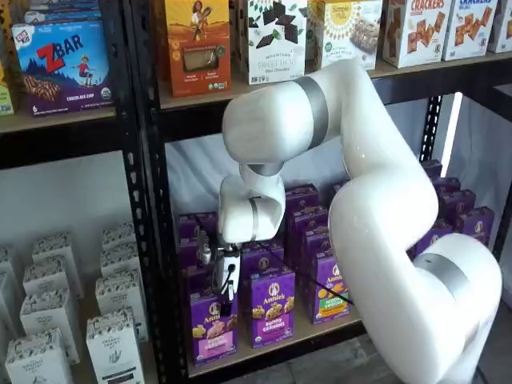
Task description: Pick up the purple box with a pink patch in the middle, on the bottom shelf, the first box from the left
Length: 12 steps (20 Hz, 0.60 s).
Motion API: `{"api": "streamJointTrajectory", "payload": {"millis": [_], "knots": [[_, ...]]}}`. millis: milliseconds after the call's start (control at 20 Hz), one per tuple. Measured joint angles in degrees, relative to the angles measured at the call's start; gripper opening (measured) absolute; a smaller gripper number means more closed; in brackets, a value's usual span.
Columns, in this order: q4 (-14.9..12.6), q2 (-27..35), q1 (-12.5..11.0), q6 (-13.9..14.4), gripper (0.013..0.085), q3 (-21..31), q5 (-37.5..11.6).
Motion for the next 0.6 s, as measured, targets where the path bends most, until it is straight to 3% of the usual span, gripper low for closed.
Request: {"api": "streamJointTrajectory", "payload": {"millis": [600], "knots": [[-0.8,-1.4,-0.1,0.5,0.065,1.8,-0.2]]}}
